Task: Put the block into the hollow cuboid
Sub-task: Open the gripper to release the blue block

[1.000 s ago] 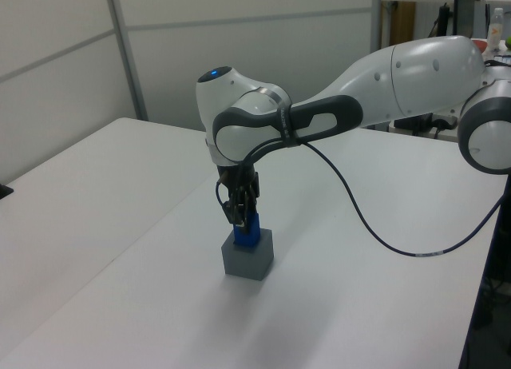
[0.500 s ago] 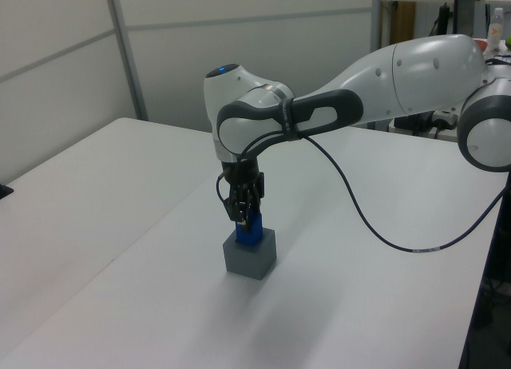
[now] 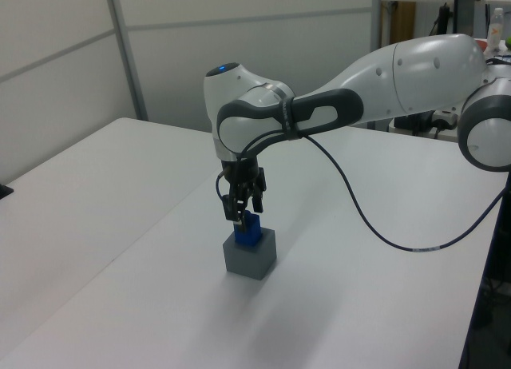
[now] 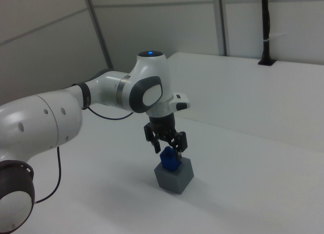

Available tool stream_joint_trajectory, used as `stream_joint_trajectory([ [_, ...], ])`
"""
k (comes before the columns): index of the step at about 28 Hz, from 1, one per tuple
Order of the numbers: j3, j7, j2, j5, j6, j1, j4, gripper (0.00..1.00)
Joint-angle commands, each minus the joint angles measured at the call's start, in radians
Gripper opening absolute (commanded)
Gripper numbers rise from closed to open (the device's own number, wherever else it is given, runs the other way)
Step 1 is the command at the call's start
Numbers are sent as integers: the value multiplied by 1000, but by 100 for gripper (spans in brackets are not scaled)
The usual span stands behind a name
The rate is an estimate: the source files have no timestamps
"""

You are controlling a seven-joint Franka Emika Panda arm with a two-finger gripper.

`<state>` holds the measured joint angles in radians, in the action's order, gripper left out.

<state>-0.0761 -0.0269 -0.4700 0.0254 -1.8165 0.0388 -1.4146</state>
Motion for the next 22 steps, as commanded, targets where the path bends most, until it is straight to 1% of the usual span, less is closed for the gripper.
stream_joint_trajectory([
  [1,6,12,68,-15,43,18,-13,100],
  [6,6,13,148,-13,81,29,-43,100],
  [7,6,18,193,-10,91,30,-71,100],
  [9,12,27,255,-9,92,33,-113,100],
  [12,39,31,345,-10,92,39,-170,100],
  [13,53,31,399,-10,95,38,-199,100],
  [14,56,31,424,-10,98,38,-213,100],
  [16,58,31,459,-10,108,39,-231,100],
  [19,84,33,493,-12,121,38,-231,100],
  [22,84,33,495,-13,143,38,-225,100],
])
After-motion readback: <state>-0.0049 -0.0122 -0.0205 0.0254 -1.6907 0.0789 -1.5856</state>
